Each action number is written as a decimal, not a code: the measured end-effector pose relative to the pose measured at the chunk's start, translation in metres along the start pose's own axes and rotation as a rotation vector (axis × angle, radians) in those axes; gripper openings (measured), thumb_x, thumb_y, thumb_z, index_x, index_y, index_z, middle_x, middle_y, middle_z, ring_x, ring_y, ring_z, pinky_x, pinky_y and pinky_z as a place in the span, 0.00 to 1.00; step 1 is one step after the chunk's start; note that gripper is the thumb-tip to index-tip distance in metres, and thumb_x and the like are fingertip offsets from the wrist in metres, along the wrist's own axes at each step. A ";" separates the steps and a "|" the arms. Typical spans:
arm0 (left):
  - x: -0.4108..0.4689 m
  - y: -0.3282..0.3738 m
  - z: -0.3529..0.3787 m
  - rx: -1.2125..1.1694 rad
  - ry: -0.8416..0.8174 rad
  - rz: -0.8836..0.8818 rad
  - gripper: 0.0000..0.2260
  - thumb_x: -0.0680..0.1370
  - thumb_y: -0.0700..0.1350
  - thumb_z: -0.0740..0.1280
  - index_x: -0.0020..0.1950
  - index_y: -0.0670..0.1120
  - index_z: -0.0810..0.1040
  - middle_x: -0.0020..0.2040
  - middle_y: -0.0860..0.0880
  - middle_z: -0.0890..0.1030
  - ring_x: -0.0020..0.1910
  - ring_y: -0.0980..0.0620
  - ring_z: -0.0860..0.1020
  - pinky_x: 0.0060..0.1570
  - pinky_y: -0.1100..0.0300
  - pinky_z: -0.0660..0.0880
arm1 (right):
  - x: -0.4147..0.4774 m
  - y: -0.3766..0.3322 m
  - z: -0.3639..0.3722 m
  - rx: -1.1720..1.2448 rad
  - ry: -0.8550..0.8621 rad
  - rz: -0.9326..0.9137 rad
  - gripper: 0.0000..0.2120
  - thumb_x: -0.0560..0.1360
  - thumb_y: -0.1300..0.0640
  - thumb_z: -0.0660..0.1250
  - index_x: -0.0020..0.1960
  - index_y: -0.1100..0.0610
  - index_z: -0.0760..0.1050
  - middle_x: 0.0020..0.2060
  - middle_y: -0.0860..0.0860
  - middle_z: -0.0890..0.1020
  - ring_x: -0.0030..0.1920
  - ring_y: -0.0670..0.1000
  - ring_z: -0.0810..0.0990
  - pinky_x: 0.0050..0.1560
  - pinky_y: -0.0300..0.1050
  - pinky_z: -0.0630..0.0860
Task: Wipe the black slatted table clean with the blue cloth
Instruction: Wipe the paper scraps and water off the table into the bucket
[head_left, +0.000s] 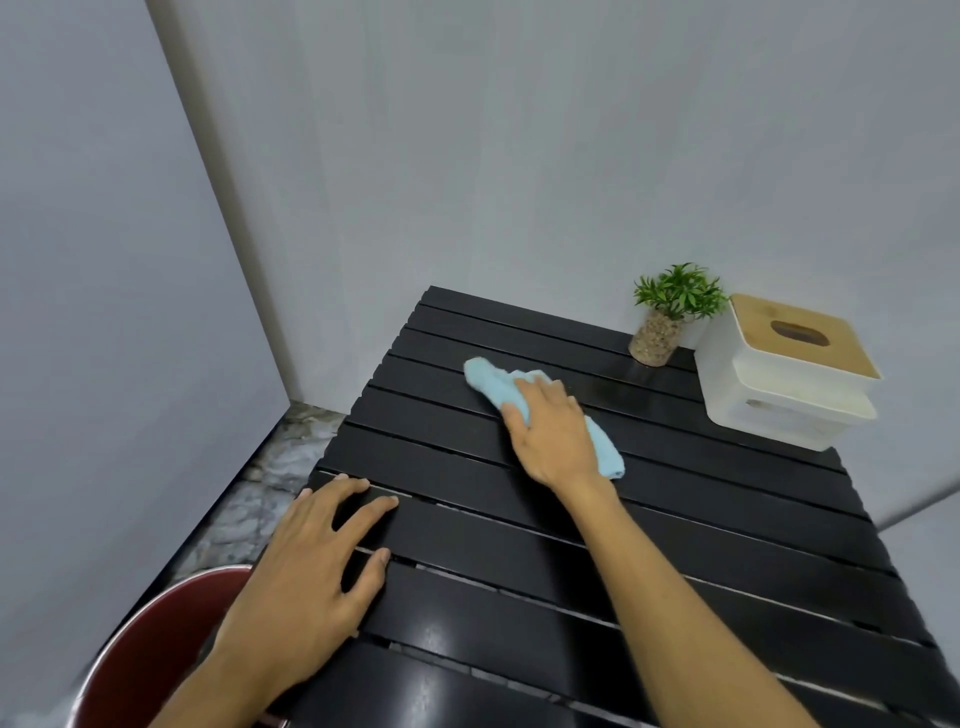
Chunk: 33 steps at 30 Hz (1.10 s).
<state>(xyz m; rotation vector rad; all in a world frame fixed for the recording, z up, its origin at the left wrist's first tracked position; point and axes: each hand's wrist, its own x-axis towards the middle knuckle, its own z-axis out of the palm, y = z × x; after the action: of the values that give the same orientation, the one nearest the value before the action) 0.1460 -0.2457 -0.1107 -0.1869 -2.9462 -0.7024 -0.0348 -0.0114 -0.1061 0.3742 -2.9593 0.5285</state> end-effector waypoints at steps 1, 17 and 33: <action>0.000 0.001 -0.001 -0.004 0.002 -0.001 0.24 0.77 0.62 0.51 0.72 0.61 0.65 0.72 0.59 0.63 0.72 0.65 0.53 0.73 0.64 0.41 | -0.011 -0.003 -0.002 0.029 -0.020 -0.035 0.22 0.79 0.46 0.52 0.70 0.53 0.65 0.70 0.54 0.69 0.67 0.57 0.66 0.67 0.51 0.60; -0.001 -0.002 0.003 -0.003 0.024 0.022 0.21 0.78 0.59 0.56 0.71 0.58 0.69 0.70 0.56 0.66 0.72 0.59 0.60 0.74 0.61 0.45 | 0.027 0.041 -0.002 -0.035 0.110 0.225 0.23 0.78 0.48 0.50 0.68 0.58 0.67 0.65 0.57 0.73 0.64 0.61 0.68 0.65 0.58 0.64; 0.005 -0.013 0.016 0.019 0.070 0.040 0.23 0.73 0.57 0.63 0.68 0.58 0.71 0.66 0.53 0.72 0.71 0.54 0.66 0.70 0.52 0.56 | 0.144 -0.035 0.043 0.065 -0.031 -0.096 0.22 0.79 0.50 0.51 0.70 0.56 0.66 0.68 0.55 0.71 0.64 0.58 0.68 0.65 0.54 0.63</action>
<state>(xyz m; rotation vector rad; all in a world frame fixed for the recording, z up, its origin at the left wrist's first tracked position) 0.1376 -0.2490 -0.1299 -0.2153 -2.8734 -0.6616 -0.1676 -0.0904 -0.1131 0.5333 -2.9405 0.6138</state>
